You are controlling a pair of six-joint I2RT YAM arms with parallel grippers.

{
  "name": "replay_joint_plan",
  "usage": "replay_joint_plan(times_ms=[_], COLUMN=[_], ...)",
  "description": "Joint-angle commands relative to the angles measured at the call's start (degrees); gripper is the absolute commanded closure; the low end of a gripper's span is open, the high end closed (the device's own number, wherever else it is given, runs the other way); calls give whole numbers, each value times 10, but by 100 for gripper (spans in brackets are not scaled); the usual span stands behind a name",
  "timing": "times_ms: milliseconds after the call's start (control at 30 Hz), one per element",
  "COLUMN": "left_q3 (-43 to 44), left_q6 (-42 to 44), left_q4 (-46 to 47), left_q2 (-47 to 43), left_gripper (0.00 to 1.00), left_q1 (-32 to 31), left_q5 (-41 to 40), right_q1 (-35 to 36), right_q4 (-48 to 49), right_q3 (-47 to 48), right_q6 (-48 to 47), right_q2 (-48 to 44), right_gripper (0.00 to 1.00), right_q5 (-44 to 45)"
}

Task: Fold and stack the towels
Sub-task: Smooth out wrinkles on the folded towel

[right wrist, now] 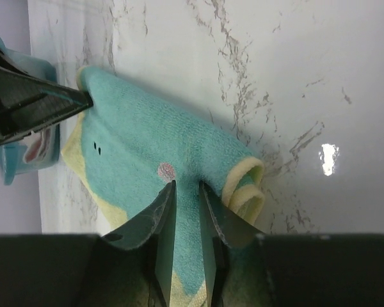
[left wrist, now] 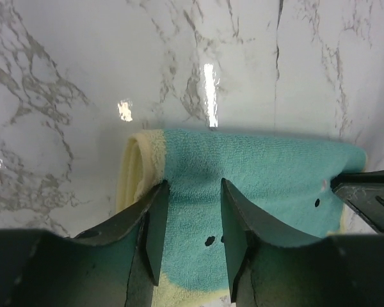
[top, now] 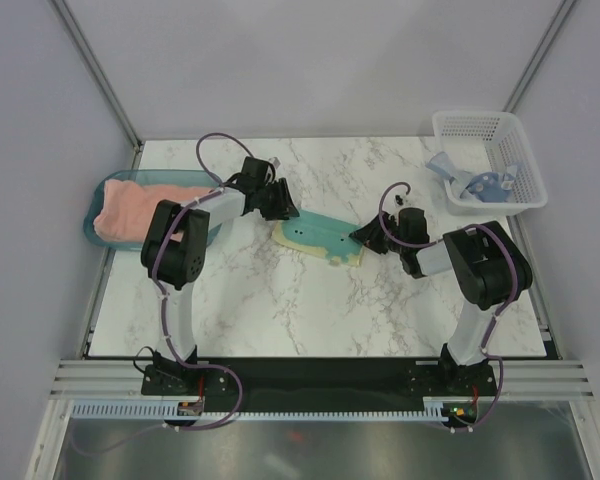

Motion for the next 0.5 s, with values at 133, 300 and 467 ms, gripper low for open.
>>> replay_joint_plan(times_ms=[133, 300, 467], left_q3=[15, -9, -35], left_q6=[27, 28, 55], left_q4=[23, 23, -33], left_q2=[13, -63, -139], left_gripper=[51, 50, 36], left_q1=[7, 6, 6], left_q5=[21, 26, -16], right_q1=[-16, -17, -13], right_q4=[-98, -170, -243], right_q3=[41, 82, 93], right_q6=[-113, -124, -126], right_q2=[1, -49, -114], right_gripper=[69, 66, 64], right_q5=[-5, -24, -35])
